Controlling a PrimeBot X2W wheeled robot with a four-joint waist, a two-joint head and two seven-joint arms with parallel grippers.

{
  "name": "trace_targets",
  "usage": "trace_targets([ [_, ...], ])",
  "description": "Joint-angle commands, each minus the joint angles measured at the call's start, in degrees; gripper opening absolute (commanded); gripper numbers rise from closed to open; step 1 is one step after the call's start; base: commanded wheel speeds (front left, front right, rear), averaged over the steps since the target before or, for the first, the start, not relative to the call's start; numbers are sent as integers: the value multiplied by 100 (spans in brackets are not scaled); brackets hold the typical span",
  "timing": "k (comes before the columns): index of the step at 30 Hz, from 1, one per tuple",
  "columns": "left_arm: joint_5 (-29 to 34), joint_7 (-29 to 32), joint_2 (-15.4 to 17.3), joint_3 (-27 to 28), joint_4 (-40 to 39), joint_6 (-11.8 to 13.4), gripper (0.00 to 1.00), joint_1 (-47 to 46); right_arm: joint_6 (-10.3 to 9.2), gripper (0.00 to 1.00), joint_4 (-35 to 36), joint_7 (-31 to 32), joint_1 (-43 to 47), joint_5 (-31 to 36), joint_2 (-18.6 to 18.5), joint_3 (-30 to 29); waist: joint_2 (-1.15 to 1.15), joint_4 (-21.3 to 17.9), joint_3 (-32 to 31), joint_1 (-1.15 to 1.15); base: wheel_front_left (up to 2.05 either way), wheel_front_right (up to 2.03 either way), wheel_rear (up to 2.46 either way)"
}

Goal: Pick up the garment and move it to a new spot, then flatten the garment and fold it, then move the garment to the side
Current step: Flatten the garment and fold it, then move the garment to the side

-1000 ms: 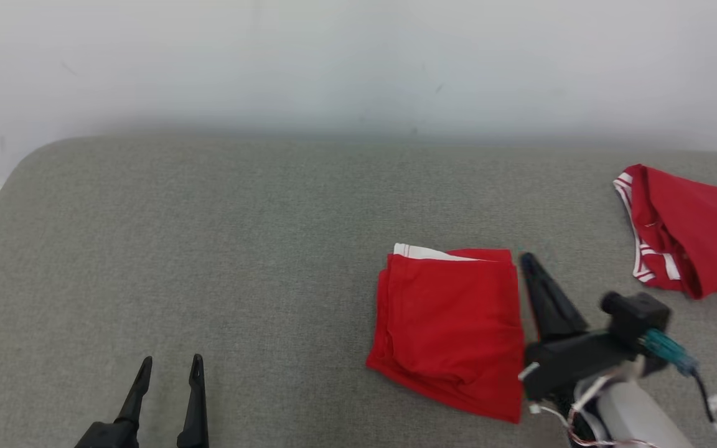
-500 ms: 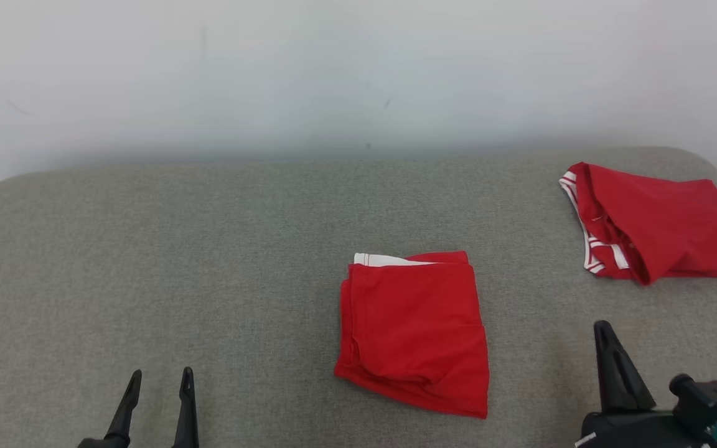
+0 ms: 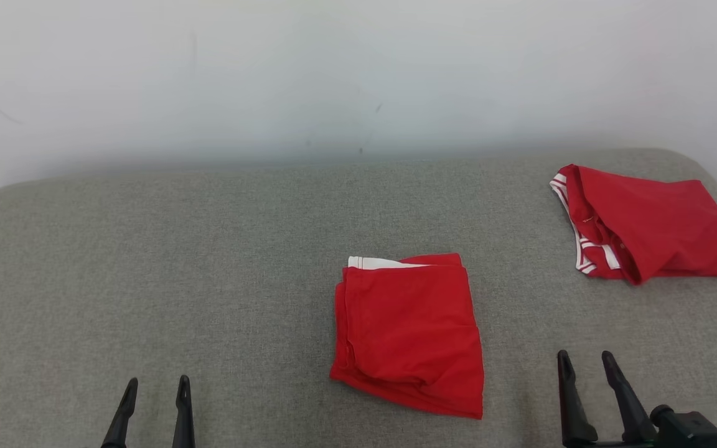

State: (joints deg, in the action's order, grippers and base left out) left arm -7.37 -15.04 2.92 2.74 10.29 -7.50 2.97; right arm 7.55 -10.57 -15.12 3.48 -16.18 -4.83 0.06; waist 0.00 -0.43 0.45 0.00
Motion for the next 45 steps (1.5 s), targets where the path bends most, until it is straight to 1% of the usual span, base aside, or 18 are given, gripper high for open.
trace_targets([
  [1,34,-13,-7,7,-38,5,100,68,-15,100,-47,-3,47,78,24,45,0,18,-5,0,0,0,0],
  [15,164,-13,-7,-15,-64,5,100,130,-15,100,-227,-2,73,235,88,120,0,99,-30,0,0,0,0],
  [45,183,-13,-7,-33,-19,5,100,85,-15,100,-249,-2,49,253,124,116,0,192,-25,0,0,0,0],
])
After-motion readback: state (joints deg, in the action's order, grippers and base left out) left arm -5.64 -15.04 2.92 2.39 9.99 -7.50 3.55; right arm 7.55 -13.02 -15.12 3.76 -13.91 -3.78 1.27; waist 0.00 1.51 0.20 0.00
